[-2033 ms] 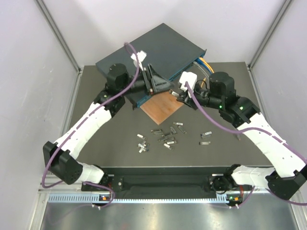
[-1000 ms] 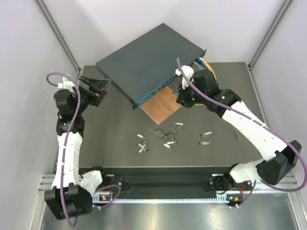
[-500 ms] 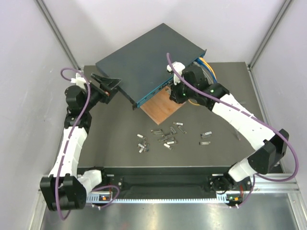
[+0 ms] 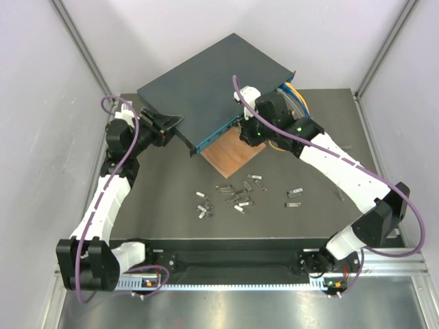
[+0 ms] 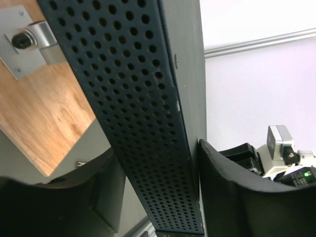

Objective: Insert the plug into the switch port

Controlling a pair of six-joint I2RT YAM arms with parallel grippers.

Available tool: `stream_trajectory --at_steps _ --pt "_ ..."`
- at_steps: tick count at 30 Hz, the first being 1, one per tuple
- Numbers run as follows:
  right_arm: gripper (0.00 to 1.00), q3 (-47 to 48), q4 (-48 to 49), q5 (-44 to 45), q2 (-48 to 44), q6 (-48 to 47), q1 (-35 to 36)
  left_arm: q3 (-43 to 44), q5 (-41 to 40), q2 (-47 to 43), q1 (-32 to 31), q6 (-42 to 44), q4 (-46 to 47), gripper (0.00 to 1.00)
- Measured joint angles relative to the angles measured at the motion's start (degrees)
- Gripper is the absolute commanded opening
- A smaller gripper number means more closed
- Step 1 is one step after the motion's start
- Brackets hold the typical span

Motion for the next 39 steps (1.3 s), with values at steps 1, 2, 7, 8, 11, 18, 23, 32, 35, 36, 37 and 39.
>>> stream_trajectory --at_steps 1,2,7,8,11,18,23,32,35,36,37,39 --pt "0.0 0.22 0.07 0.28 0.15 0.0 0.0 0.0 0.04 0.02 0.0 -1.18 -0.11 0.39" --pt "0.0 0.48 -0.04 0.55 0.31 0.0 0.0 0.0 0.07 0.04 0.0 -1.14 -0.04 0.37" --pt "0.0 1.29 -0.57 0.98 0.63 -0.02 0.09 0.0 -0.07 0.04 0.0 -1.25 -0.04 0.24" --pt "0.0 1.29 -0.59 1.01 0.7 -0.02 0.13 0.0 -0.07 0.04 0.0 -1.25 -0.02 0.21" --pt "0.0 1.29 -0.81 1.01 0.72 -0.04 0.28 0.0 -0.09 0.04 0.0 -1.27 -0.02 0.16" --pt "0.0 1.66 -1.03 1.03 0.74 -0.42 0.33 0.0 -0.09 0.04 0.0 -1.25 -0.04 0.08" --pt "0.0 2.36 -1.14 1.2 0.74 -0.42 0.35 0.0 -0.09 0.04 0.0 -1.25 -0.04 0.07" --pt "0.0 2.43 -1.29 1.16 1.11 -0.42 0.48 0.0 -0.11 0.04 0.0 -1.25 -0.04 0.06" --pt "0.0 2.71 -1.66 1.11 1.46 -0.42 0.5 0.0 -0.11 0.04 0.0 -1.25 -0.04 0.06" --pt "0.0 2.73 -1.66 1.11 1.46 -0.42 0.52 0.0 -0.13 0.04 0.0 -1.25 -0.04 0.06" --pt "0.0 2.73 -1.66 1.11 1.46 -0.42 0.52 0.0 -0.11 0.04 0.0 -1.25 -0.04 0.06" --pt "0.0 2.73 -1.66 1.11 1.49 -0.42 0.52 0.0 -0.11 0.04 0.0 -1.27 -0.04 0.06"
